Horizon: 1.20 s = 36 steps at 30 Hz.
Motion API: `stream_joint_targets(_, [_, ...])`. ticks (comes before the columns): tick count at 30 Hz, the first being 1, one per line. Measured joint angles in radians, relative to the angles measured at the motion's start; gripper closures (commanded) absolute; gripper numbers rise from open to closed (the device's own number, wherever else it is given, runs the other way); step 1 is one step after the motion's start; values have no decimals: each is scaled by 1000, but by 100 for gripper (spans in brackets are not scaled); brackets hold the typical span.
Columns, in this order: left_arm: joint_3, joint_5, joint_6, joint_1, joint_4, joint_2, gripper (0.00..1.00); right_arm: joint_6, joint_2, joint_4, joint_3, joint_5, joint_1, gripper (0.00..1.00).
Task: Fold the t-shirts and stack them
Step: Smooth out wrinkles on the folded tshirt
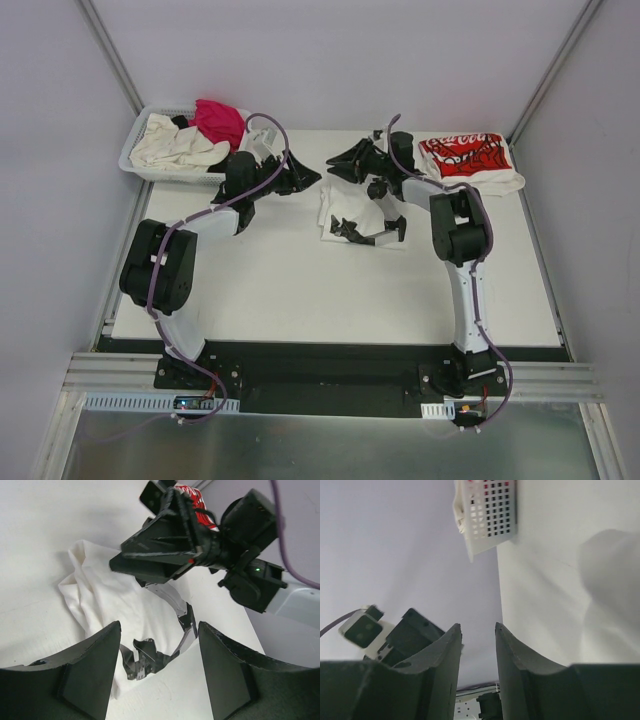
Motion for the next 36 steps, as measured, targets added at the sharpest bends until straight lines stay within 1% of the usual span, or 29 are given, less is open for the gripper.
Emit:
stream_joint_targets(8, [0, 6, 4, 0, 2, 0, 38, -13, 179, -66, 31, 22, -1, 64])
stream_joint_targets(12, [0, 23, 3, 1, 3, 0, 38, -12, 193, -58, 69, 27, -1, 64])
stream_joint_targets(17, [0, 31, 3, 6, 9, 0, 38, -6, 200, -59, 67, 29, -1, 64])
stream_joint_targets(22, [-5, 36, -3, 6, 25, 0, 38, -11, 172, -52, 24, 32, -8, 63])
stream_joint_targets(25, [-17, 48, -11, 6, 32, 0, 38, -25, 140, -81, 11, 27, -26, 62])
stream_joint_targets(28, [-32, 51, -16, 6, 34, -2, 38, -54, 116, -121, 21, 20, -67, 62])
stream_joint_targets(32, [-48, 57, -18, 6, 37, -14, 37, -106, 95, -182, 50, 9, -151, 61])
stream_joint_targets(34, [-51, 58, -18, 6, 39, -23, 37, -138, 50, -204, 7, 9, -190, 61])
stream_joint_targets(36, [-52, 60, -19, 6, 42, -31, 37, -176, -20, -223, -69, 12, -225, 61])
